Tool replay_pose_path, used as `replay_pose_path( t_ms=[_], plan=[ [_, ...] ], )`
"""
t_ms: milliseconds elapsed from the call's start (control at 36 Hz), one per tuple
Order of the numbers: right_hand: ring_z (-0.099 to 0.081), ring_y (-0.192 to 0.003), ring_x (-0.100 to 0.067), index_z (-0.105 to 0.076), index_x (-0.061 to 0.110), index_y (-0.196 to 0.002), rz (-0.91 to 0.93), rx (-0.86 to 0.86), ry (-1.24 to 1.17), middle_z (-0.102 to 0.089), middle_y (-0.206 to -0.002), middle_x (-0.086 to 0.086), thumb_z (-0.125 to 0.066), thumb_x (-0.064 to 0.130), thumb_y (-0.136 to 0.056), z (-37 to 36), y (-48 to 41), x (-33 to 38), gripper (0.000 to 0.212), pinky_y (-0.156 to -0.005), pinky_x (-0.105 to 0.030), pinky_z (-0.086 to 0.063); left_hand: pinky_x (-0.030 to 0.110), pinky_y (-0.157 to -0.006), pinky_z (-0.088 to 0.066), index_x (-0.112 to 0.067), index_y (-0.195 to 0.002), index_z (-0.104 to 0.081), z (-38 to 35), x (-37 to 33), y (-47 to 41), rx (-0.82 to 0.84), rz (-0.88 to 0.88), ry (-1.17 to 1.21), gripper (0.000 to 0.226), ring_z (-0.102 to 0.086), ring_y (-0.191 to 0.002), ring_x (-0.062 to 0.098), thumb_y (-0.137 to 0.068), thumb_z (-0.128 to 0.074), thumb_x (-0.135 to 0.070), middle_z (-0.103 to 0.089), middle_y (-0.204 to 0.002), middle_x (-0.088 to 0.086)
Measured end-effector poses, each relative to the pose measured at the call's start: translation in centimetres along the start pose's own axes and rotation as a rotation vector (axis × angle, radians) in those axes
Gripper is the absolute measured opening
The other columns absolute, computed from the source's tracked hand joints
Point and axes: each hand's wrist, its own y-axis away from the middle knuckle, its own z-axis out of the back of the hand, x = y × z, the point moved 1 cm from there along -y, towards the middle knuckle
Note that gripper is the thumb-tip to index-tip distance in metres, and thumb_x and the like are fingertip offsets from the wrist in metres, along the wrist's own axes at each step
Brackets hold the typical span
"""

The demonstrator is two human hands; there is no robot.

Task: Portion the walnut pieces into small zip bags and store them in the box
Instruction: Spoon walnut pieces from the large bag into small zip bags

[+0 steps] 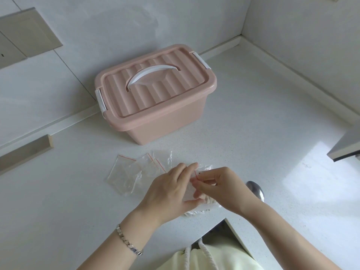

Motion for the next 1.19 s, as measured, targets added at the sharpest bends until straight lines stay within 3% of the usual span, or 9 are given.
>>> replay_pose_path(
  t_ms=[139,278,333,417,639,722,833,1028,1194],
  plan=[
    [-0.061,-0.068,-0.016,-0.072,0.009,-0.071,0.023,-0.02,-0.094,-0.071,-0.065,-0.001,-0.058,0.017,-0.087,0.2,0.0,-0.3,0.022,-0.077,-0.035,-0.048,0.013,-0.05,-0.044,-0.018,-0.116,-0.047,-0.4,0.2,0.2,-0.058,0.028,-0.157,0.089,-0.061,-0.077,0.007,-0.043,-0.081,-0.056,-0.061,-0.089,-0.01],
    [-0.055,-0.062,-0.018,-0.072,0.013,-0.077,0.011,-0.077,-0.15,-0.071,-0.065,-0.001,-0.059,0.02,-0.088,0.1,0.0,-0.6,0.019,-0.07,-0.037,-0.046,0.025,-0.071,-0.046,-0.018,-0.119,-0.045,-0.6,0.3,0.1,-0.06,0.035,-0.106,0.072,-0.056,-0.086,0.013,-0.067,-0.047,-0.066,-0.06,-0.095,-0.008],
    [-0.053,-0.059,-0.022,-0.073,0.025,-0.086,0.003,-0.109,-0.119,-0.072,-0.067,0.003,-0.056,0.025,-0.089,0.0,0.1,-0.7,0.017,-0.065,-0.031,-0.044,0.027,-0.082,-0.044,-0.017,-0.123,-0.044,-0.8,0.2,0.1,-0.068,0.046,-0.043,0.072,-0.057,-0.095,0.013,-0.069,-0.048,-0.065,-0.061,-0.104,-0.006],
    [-0.064,-0.064,-0.002,-0.07,0.03,-0.091,-0.011,-0.083,-0.055,-0.071,-0.069,0.008,-0.05,0.026,-0.092,-0.3,0.3,-0.9,0.021,-0.064,-0.015,-0.044,0.022,-0.091,-0.036,-0.015,-0.123,-0.045,-1.2,-0.5,0.0,-0.111,0.029,0.043,0.066,-0.053,-0.1,0.009,-0.07,-0.053,-0.054,-0.063,-0.107,-0.004],
    [-0.066,-0.08,0.003,-0.066,0.015,-0.103,-0.038,-0.016,-0.038,-0.073,-0.086,0.003,-0.049,0.012,-0.088,0.1,1.3,-1.5,0.023,-0.08,-0.02,-0.051,0.024,-0.087,-0.039,-0.015,-0.114,-0.047,-2.0,-1.4,-0.4,-0.169,-0.049,0.042,0.065,-0.06,-0.092,0.011,-0.063,-0.069,-0.047,-0.066,-0.101,-0.002],
    [-0.064,-0.076,0.007,-0.065,0.026,-0.107,-0.049,-0.003,-0.058,-0.073,-0.086,0.005,-0.049,0.01,-0.088,0.3,1.7,-2.0,0.029,-0.067,-0.006,-0.045,0.026,-0.087,-0.039,-0.015,-0.114,-0.047,-2.7,-1.6,-0.5,-0.108,-0.068,0.029,0.087,-0.064,-0.091,0.013,-0.045,-0.083,-0.054,-0.067,-0.103,-0.002],
    [-0.065,-0.077,0.006,-0.065,0.027,-0.103,-0.058,-0.035,-0.02,-0.073,-0.082,0.008,-0.049,0.012,-0.087,0.3,2.2,-2.9,0.027,-0.074,-0.009,-0.047,0.026,-0.089,-0.035,-0.013,-0.115,-0.047,-3.0,-1.9,-0.6,-0.098,-0.12,0.052,0.095,-0.051,-0.097,0.009,-0.038,-0.082,-0.057,-0.068,-0.103,-0.001],
    [-0.064,-0.079,0.007,-0.061,0.042,-0.09,-0.026,-0.051,-0.072,-0.073,-0.081,0.012,-0.052,0.012,-0.085,0.2,2.6,-3.2,0.031,-0.07,-0.003,-0.044,0.023,-0.082,-0.042,-0.012,-0.109,-0.056,-3.5,-2.1,-0.3,-0.108,-0.11,0.045,0.077,-0.064,-0.087,0.012,-0.047,-0.088,-0.044,-0.069,-0.096,-0.001],
    [-0.065,-0.08,-0.004,-0.069,0.021,-0.097,-0.121,-0.455,0.138,-0.069,-0.088,0.008,-0.058,0.009,-0.087,2.8,2.1,-7.8,0.018,-0.07,-0.011,-0.049,0.017,-0.076,-0.045,-0.012,-0.099,-0.067,-2.5,-1.2,0.2,-0.086,0.102,0.198,0.055,-0.065,-0.08,0.008,-0.067,-0.058,-0.055,-0.071,-0.09,-0.005]
  ],
)
